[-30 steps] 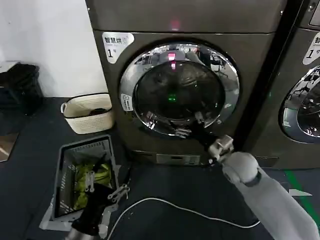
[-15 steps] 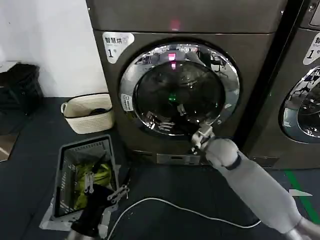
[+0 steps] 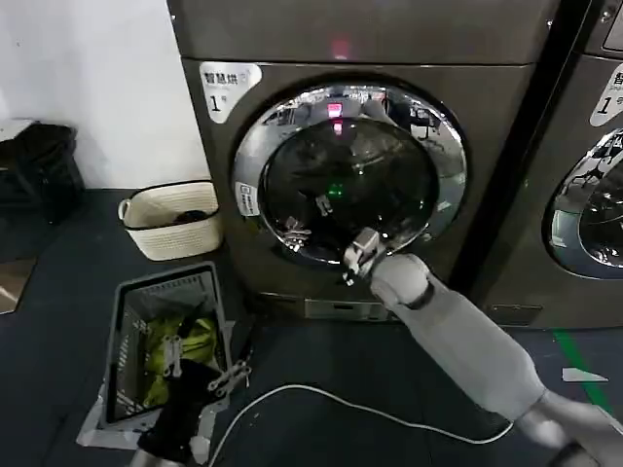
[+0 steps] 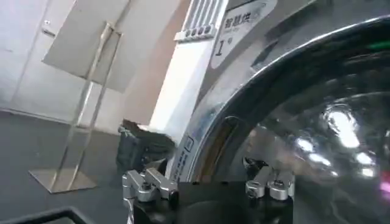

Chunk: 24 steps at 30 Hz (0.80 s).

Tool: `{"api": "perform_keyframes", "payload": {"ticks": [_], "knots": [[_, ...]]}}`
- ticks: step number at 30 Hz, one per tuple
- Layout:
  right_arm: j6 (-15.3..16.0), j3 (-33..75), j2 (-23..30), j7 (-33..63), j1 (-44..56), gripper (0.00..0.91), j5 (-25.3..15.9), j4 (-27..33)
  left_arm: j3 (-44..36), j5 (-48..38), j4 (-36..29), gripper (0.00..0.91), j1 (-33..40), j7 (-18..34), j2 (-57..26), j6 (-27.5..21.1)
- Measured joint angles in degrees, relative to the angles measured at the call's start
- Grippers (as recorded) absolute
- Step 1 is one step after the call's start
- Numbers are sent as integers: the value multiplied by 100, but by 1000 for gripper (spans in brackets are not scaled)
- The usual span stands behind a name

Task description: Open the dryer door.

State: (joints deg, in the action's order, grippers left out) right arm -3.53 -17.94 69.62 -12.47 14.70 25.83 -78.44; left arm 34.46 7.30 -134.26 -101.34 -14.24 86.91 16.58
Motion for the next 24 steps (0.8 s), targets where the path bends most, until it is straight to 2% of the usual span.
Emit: {"api": "perform_keyframes", "payload": {"ticks": [24], "knots": [[-360,-129,724,-382,-519,907,-15,1165,96,-10,-69,907,-130,1,31,74]]}}
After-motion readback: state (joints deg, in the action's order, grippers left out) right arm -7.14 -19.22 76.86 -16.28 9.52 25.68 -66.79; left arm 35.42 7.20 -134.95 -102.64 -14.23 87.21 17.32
